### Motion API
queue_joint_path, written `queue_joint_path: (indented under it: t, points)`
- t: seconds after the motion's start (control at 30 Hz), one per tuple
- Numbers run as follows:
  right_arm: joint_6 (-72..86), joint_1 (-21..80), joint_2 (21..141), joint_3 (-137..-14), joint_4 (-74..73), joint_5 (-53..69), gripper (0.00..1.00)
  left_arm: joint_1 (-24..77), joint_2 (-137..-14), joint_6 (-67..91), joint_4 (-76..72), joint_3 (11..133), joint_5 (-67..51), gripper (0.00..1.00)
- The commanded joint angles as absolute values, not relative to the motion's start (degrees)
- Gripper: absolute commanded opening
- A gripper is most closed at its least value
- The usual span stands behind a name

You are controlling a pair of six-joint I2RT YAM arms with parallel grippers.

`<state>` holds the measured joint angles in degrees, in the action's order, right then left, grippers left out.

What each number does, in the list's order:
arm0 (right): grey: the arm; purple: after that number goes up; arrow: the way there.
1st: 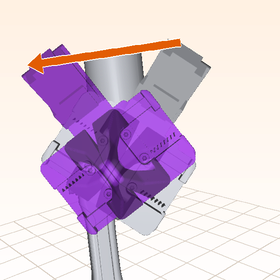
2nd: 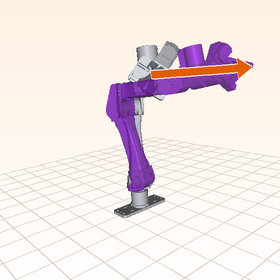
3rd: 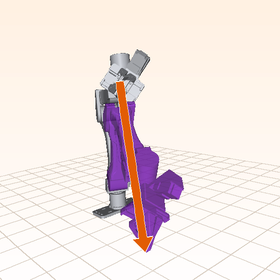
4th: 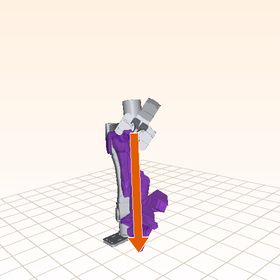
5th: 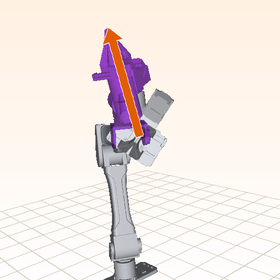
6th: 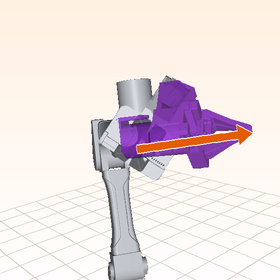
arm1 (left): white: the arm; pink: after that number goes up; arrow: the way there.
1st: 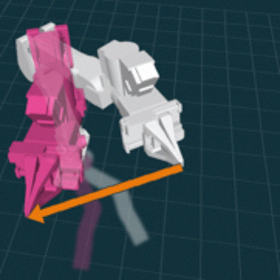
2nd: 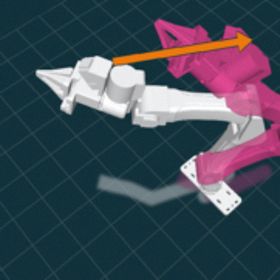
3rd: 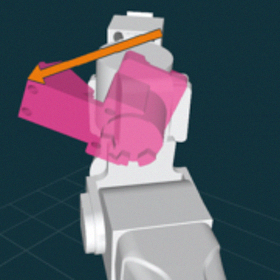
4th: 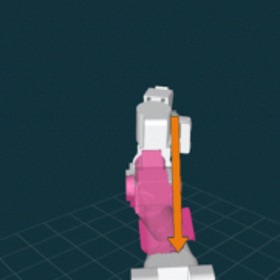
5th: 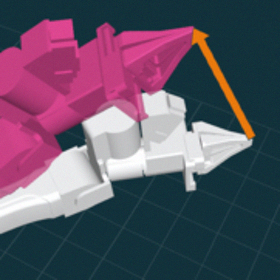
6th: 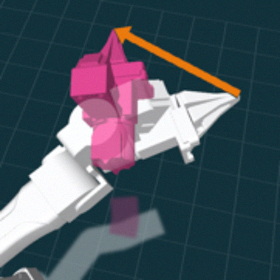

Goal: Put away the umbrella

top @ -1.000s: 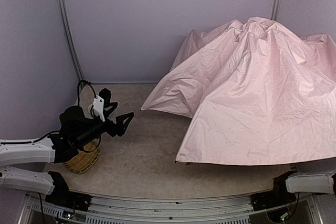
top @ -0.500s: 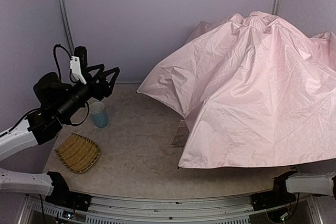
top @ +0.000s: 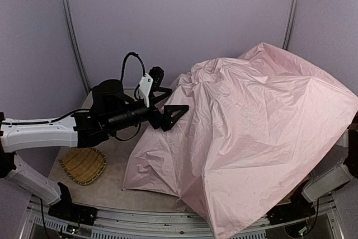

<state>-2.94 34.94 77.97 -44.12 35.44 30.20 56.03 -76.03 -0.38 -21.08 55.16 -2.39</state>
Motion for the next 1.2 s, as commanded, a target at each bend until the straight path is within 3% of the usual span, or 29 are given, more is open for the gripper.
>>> queue_joint_path:
  t: [0.0, 0.13, 0.37, 0.7, 0.9, 0.97, 1.17]
  points:
    - [-4.39, 39.89, 81.02, -44.17, 46.09, 34.76, 0.0, 56.26, -81.02, -0.2, -22.4, 58.2, -3.76, 0.93]
    - [-3.97, 43.19, 86.17, -44.04, 50.42, 35.04, 0.0, 56.25, -83.83, -0.33, -22.55, 58.92, -0.08, 0.88]
    - [-4.63, 45.9, 91.35, -50.21, 55.04, 35.43, 0.0, 57.3, -82.05, -1.59, -21.61, 61.05, -1.32, 0.71]
    - [-5.32, 46.46, 96.31, -57.6, 59.98, 31.15, 0.12, 60.29, -81.3, -7.37, -14.65, 68.39, 2.89, 0.6]
    - [3.48, 46.86, 110.22, -49.47, 73.43, 20.4, 0.27, 59.42, -85.05, -6.26, -13.84, 61.32, 2.89, 0.44]
    - [5.12, 47.64, 116.56, -46.98, 78.69, 18.36, 0.28, 59.3, -87.95, -5.48, -15.88, 56.78, 3.61, 0.33]
    - [10.05, 49.3, 128.04, -42.46, 92.41, 15.51, 0.25, 59.5, -96.85, -3.82, -22.82, 48.36, 2.2, 0.3]
